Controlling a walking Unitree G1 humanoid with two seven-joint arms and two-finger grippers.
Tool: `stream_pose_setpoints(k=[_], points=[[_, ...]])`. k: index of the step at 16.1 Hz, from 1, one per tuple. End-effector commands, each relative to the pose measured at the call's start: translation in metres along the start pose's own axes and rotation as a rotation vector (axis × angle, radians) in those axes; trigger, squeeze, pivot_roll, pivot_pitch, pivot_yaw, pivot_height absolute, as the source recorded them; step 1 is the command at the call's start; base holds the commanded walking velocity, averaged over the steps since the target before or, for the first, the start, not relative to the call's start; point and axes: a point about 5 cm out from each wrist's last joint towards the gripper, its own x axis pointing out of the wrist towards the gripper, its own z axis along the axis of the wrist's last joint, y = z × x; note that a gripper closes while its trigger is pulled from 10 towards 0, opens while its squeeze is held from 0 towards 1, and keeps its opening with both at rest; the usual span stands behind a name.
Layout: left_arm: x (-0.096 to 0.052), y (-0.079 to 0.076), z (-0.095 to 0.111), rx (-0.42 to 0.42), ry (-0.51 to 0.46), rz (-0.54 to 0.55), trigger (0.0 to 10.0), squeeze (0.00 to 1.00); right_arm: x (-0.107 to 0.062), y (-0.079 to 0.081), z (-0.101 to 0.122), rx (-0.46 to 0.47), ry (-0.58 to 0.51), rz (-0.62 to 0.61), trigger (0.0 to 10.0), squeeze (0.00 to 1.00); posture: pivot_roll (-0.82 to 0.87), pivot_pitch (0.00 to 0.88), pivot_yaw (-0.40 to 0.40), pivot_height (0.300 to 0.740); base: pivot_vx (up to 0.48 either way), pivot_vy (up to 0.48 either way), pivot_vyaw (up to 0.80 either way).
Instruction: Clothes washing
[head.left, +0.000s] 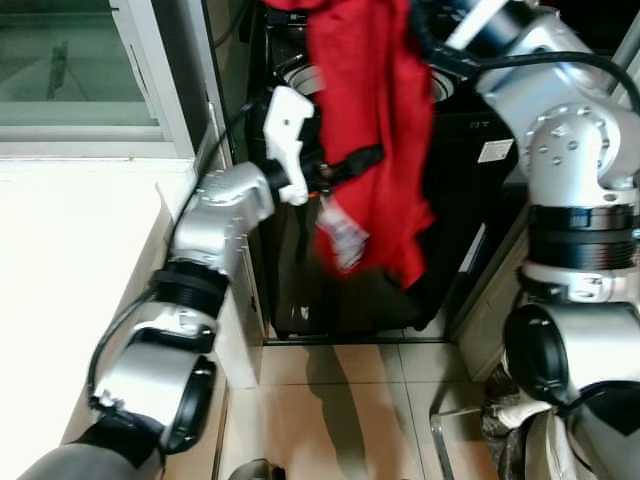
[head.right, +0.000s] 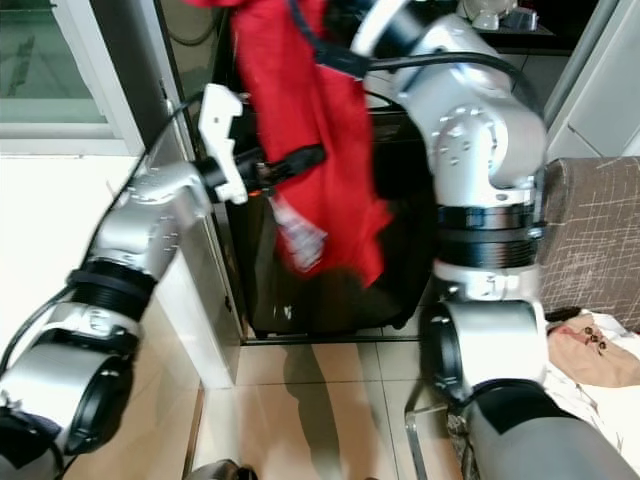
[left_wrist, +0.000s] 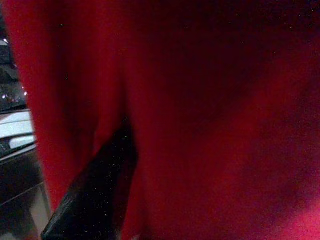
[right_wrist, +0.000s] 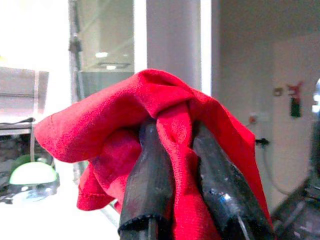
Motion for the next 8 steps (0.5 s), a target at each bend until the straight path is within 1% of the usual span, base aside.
stream_pose_setpoints(k=[1,2,3,4,5,6,7,8], points=[[0.008,0.001,0.005,0.025,-0.009,0.034,10.0,0.0,0.005,0.015,0.006,0.014,-0.023,0.061,10.0,0.0,-0.13,0.0,0.021,0.74,0.0,0.0,0.0],[0.01,0.0,0.003,0.033,-0.003,0.047,10.0,0.0,0.006,0.019,0.006,0.021,-0.025,0.075,10.0,0.0,-0.13,0.0,0.021,0.74,0.0,0.0,0.0],[0.014,-0.001,-0.002,0.041,0.014,0.058,10.0,0.0,0.008,0.025,0.01,0.047,-0.042,0.101,10.0,0.0,-0.13,0.0,0.021,0.74,0.0,0.0,0.0],[0.014,-0.002,-0.002,0.034,0.014,0.056,10.0,0.0,0.008,0.026,0.011,0.052,-0.045,0.104,10.0,0.0,-0.13,0.0,0.021,0.74,0.0,0.0,0.0],[0.016,-0.002,-0.003,0.046,0.01,0.071,10.0,0.0,0.008,0.028,0.011,0.057,-0.048,0.109,10.0,0.0,-0.13,0.0,0.02,0.74,0.0,0.0,0.0],[0.015,-0.002,-0.002,0.053,-0.011,0.091,10.0,0.9,0.007,0.028,0.011,0.062,-0.046,0.103,10.0,0.0,-0.13,0.0,0.019,0.74,0.0,0.0,0.0],[0.014,0.0,-0.002,0.065,-0.022,0.105,10.0,1.0,0.006,0.026,0.009,0.067,-0.043,0.092,10.0,0.0,-0.13,0.0,0.019,0.74,0.0,0.0,0.0],[0.013,0.001,-0.002,0.084,-0.021,0.119,10.0,1.0,0.005,0.025,0.008,0.071,-0.042,0.085,10.0,0.0,-0.13,0.0,0.018,0.74,0.0,0.0,0.0]])
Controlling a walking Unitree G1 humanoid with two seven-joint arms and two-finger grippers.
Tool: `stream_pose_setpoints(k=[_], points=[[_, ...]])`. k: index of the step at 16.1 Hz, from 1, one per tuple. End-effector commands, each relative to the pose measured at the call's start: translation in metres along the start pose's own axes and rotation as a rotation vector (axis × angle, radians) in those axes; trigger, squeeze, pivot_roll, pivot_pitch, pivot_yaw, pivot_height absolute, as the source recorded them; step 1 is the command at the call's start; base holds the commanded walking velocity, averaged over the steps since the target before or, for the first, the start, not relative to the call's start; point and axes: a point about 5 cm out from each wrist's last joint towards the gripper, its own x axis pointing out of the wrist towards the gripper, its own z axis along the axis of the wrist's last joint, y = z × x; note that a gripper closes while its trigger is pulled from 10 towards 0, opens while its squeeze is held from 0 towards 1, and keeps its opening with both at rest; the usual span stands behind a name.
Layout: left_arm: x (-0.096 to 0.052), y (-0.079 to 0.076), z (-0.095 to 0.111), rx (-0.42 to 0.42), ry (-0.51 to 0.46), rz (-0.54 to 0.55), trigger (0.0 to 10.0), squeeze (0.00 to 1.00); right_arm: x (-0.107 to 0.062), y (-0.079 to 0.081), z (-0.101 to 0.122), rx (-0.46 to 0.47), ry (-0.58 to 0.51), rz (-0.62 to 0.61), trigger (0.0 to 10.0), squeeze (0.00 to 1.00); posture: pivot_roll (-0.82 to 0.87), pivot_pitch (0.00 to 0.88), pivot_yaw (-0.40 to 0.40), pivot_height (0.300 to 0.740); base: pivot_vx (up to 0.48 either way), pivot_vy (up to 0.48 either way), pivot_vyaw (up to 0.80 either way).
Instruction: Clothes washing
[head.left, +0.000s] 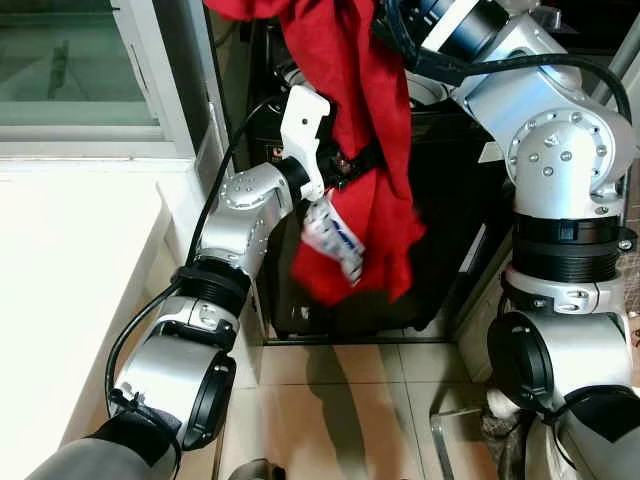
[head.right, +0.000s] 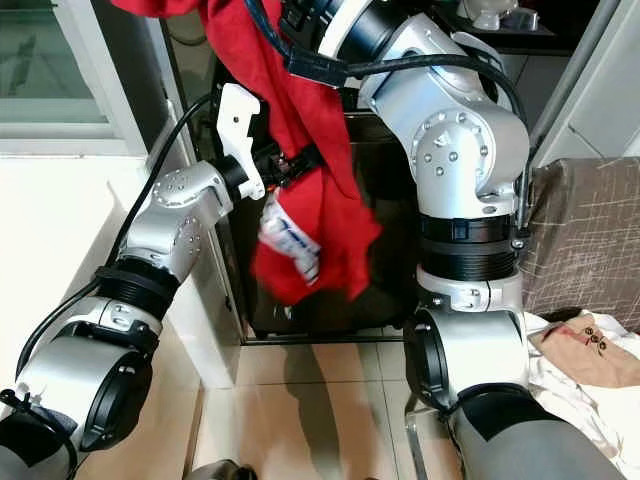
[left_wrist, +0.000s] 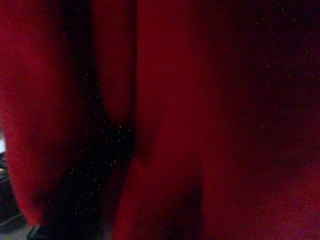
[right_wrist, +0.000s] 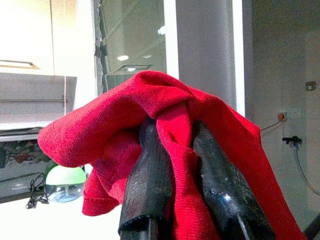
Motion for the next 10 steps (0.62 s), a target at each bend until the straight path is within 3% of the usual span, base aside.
stream_pose_setpoints(k=[1,6,10], points=[[0.002,0.003,0.003,0.043,0.007,0.02,10.0,1.0,-0.001,0.005,0.008,-0.003,-0.039,0.017,10.0,0.0,-0.12,0.0,0.017,0.74,0.0,0.0,0.0],[-0.001,0.007,0.004,0.018,-0.029,0.056,10.0,1.0,0.004,-0.004,0.012,0.022,-0.082,-0.035,10.0,0.0,-0.12,0.0,0.004,0.74,0.0,0.0,0.0],[0.0,0.003,-0.001,0.021,-0.027,0.051,10.0,1.0,0.0,-0.006,0.002,0.002,-0.027,-0.039,10.0,0.0,-0.11,0.0,0.004,0.74,0.0,0.0,0.0]])
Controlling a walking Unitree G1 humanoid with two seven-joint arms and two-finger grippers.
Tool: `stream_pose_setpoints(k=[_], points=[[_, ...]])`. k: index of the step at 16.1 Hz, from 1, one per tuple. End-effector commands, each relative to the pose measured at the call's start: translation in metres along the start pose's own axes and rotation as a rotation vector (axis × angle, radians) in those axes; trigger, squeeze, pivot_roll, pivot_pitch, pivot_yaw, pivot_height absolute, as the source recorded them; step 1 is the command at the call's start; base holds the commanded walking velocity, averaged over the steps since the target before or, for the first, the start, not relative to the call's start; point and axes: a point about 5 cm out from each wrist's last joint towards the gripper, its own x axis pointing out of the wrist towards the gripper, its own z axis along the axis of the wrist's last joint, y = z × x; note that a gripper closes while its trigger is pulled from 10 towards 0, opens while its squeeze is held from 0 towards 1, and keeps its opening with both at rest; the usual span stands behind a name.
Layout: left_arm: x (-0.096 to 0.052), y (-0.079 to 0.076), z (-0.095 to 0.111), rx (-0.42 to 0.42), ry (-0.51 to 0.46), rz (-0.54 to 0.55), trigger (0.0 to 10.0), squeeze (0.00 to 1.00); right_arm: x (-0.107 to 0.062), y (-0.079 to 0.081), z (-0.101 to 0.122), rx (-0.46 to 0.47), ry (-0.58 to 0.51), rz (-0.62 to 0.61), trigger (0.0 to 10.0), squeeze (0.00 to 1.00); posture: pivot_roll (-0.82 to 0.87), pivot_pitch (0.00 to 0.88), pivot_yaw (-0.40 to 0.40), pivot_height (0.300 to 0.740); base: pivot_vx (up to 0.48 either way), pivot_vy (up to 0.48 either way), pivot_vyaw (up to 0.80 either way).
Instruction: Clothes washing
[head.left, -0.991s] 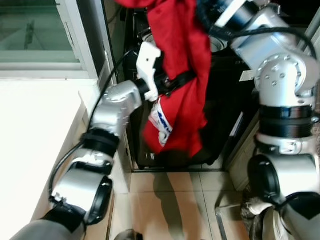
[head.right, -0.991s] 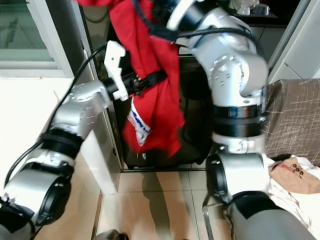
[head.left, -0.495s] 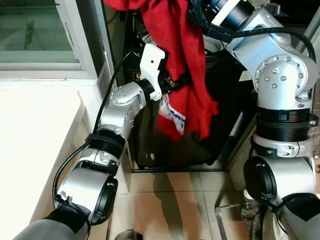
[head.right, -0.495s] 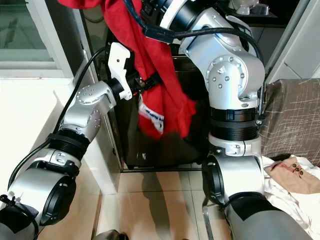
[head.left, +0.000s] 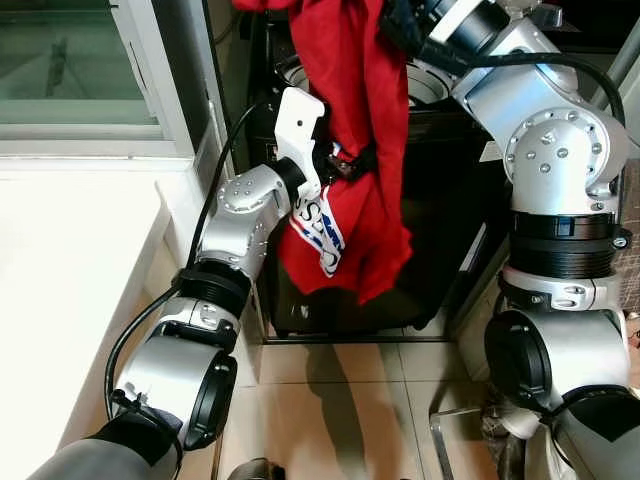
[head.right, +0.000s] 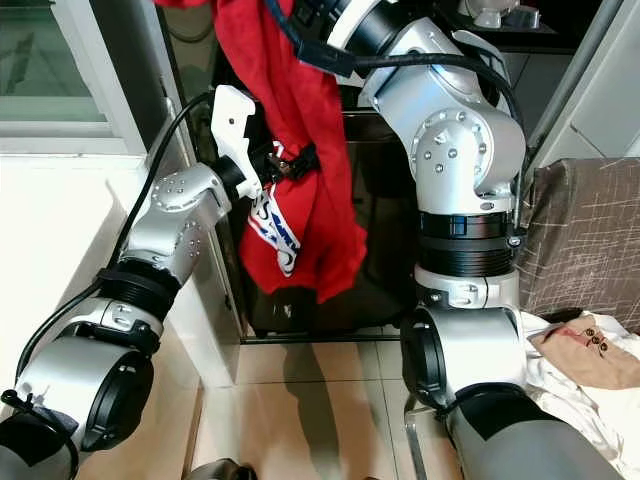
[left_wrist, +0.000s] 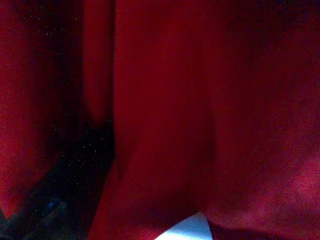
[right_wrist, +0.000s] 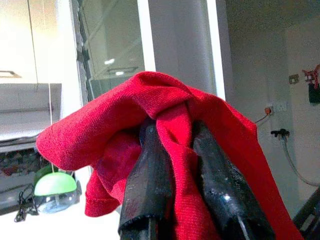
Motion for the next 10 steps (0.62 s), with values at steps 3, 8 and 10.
stream_pose_setpoints(k=[3,8,10], points=[[0.0016,0.0,0.0036,-0.019,-0.022,-0.006,10.0,1.0,-0.0008,0.0021,0.001,-0.025,0.0,0.011,10.0,0.0,-0.11,0.0,0.0,0.74,0.0,0.0,0.0],[0.0027,-0.002,0.0034,-0.082,-0.046,0.011,10.0,1.0,0.0005,0.0039,-0.0012,-0.022,0.01,0.02,10.0,0.0,-0.11,0.0,-0.006,0.74,0.0,0.0,0.0],[0.0024,-0.0026,0.0043,-0.063,-0.045,0.007,10.0,1.0,-0.0012,-0.0013,-0.0061,-0.035,0.045,-0.019,10.0,0.0,-0.1,0.0,-0.004,0.74,0.0,0.0,0.0]])
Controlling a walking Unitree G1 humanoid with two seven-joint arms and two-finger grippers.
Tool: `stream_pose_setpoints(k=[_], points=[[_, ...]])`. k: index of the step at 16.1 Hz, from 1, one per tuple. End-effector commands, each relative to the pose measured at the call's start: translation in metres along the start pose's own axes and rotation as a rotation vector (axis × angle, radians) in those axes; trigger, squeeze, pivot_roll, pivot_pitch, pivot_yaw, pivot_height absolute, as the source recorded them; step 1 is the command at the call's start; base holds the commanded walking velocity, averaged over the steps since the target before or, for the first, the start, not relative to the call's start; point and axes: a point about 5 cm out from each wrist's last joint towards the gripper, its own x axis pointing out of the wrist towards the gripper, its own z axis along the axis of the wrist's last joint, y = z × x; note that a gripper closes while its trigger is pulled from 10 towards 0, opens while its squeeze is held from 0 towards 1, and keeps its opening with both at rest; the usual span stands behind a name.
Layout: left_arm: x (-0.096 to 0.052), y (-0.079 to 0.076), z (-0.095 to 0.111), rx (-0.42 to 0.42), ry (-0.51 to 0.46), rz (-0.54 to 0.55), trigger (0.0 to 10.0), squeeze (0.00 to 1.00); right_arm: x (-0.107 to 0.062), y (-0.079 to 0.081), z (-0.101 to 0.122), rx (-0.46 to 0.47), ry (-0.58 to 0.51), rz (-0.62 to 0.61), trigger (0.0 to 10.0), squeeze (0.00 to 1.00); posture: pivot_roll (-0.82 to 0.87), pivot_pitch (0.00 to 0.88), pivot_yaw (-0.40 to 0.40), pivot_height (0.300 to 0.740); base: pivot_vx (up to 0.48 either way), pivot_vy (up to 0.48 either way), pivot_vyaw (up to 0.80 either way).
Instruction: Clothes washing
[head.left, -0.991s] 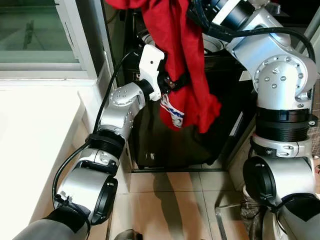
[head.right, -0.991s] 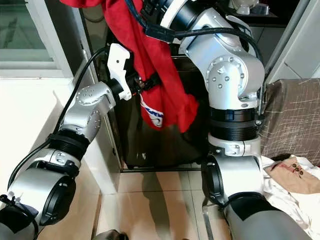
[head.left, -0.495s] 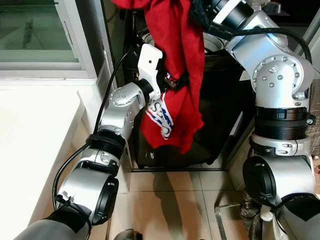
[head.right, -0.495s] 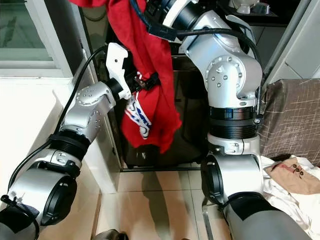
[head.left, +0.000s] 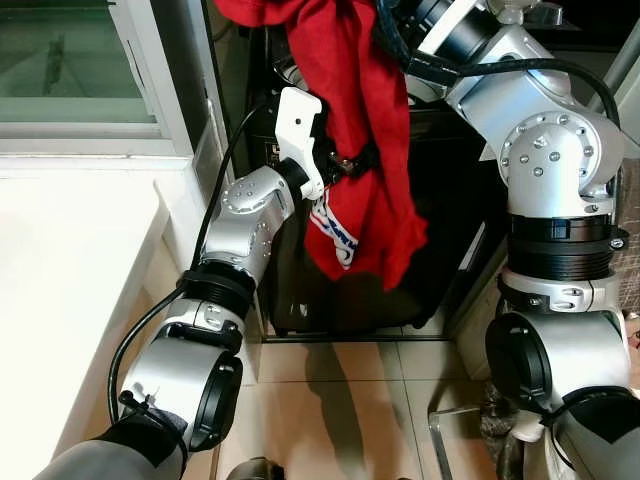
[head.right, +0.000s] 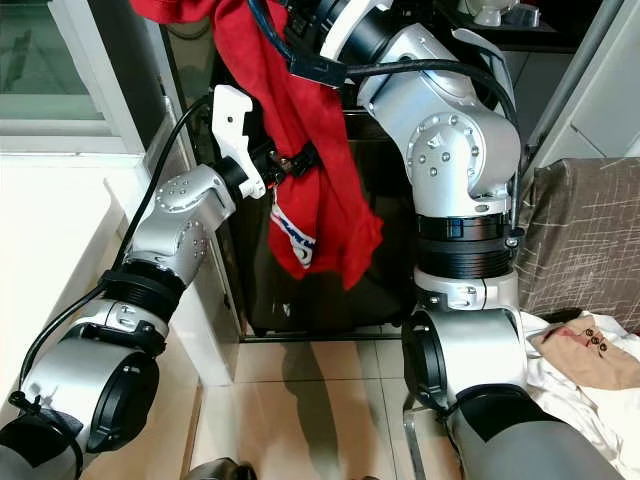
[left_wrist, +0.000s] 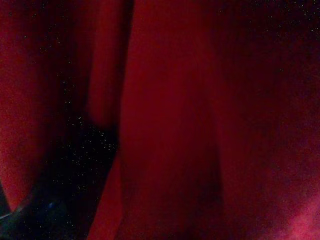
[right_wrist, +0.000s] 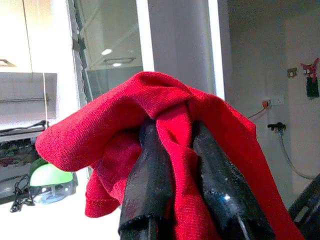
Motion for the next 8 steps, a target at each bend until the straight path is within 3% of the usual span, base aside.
stream_pose_setpoints(k=[1,8], points=[[0.0005,-0.0001,0.0059,0.013,-0.019,-0.006,10.0,1.0,-0.0025,-0.002,-0.0024,-0.019,0.016,-0.011,10.0,0.0,-0.1,0.0,0.001,0.74,0.0,0.0,0.0],[0.0026,-0.0068,0.0039,0.023,-0.003,-0.063,10.0,1.0,-0.0049,-0.002,-0.0074,-0.065,0.062,0.017,10.0,0.0,-0.1,0.0,-0.004,0.74,0.0,0.0,0.0]])
